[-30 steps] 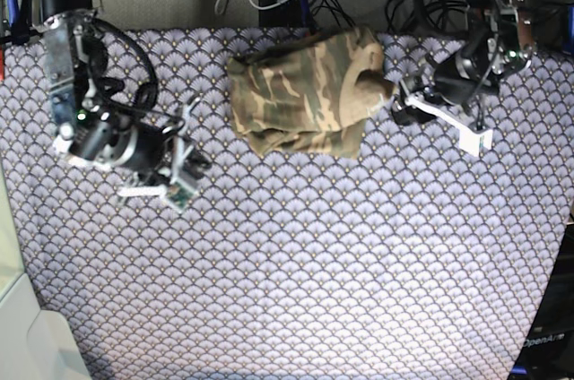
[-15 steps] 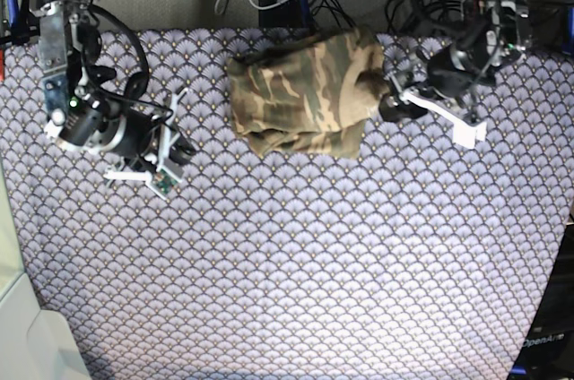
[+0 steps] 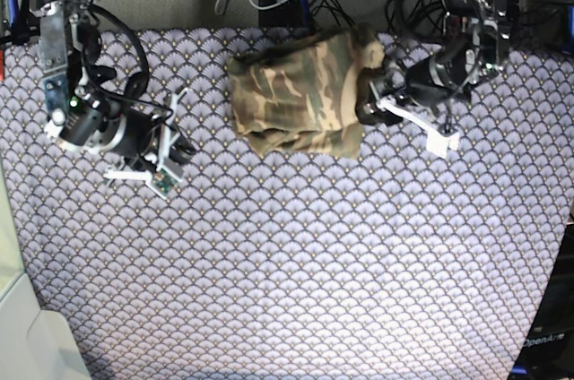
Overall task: Fold the T-shirt properly
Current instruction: 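Grasp the bundle's side edge with the left gripper and pull it outward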
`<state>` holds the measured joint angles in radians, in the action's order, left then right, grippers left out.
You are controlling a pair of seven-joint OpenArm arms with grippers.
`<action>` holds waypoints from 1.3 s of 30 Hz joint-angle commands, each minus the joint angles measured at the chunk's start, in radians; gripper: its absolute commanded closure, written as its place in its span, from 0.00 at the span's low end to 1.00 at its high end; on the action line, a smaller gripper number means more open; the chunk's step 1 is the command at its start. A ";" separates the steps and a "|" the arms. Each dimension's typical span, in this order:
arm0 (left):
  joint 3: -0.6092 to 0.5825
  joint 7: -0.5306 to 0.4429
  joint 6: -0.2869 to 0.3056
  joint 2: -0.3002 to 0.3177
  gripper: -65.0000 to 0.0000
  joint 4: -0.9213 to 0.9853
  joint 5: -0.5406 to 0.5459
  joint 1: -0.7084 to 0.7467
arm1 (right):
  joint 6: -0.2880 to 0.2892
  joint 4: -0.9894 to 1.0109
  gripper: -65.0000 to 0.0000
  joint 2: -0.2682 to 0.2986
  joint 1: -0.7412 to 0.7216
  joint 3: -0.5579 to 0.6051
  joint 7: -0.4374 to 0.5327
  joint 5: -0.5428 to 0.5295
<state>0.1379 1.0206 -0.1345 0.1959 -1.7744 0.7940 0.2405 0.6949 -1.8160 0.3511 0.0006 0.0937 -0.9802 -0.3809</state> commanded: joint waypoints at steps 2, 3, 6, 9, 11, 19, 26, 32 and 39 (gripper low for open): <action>0.001 -0.004 0.003 0.003 0.51 -0.008 0.012 -0.010 | 0.003 -0.012 0.83 0.007 -0.014 -0.004 0.020 -0.011; -0.005 -0.003 0.003 0.003 0.51 -0.008 0.012 -0.010 | 0.003 -0.012 0.83 0.007 -0.014 -0.004 0.020 -0.011; -0.062 -0.004 0.003 0.015 0.51 -0.008 0.012 -0.010 | 0.003 -0.012 0.83 0.007 -0.015 -0.004 0.020 -0.011; -0.091 -0.004 0.003 0.015 0.51 -0.008 0.012 -0.010 | 0.003 -0.012 0.83 -0.007 -0.017 -0.004 0.020 -0.011; -0.100 -0.004 0.003 0.015 0.51 -0.008 0.011 -0.011 | 0.003 -0.012 0.83 -0.008 -0.017 -0.004 0.020 -0.011; -0.100 -0.001 0.003 0.015 0.98 0.038 0.012 -0.037 | 0.003 -0.011 0.83 -0.013 -0.017 -0.004 0.020 -0.011; -0.097 -0.006 0.003 0.012 0.99 0.017 0.014 -0.040 | 0.003 -0.011 0.83 -0.011 -0.017 -0.004 0.020 -0.010; -0.091 0.002 -0.006 0.010 0.99 -0.072 0.017 -0.109 | 0.003 -0.011 0.83 -0.013 -0.018 -0.004 0.020 -0.010; -0.097 0.002 -0.006 0.003 0.99 -0.011 0.012 -0.227 | 0.003 -0.011 0.83 -0.013 -0.017 -0.004 0.020 -0.010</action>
<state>0.0376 1.0363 -0.1455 0.1970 -1.7729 0.7944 0.0273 0.6949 -1.8118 0.3321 -0.0013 0.0956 -0.9798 -0.3794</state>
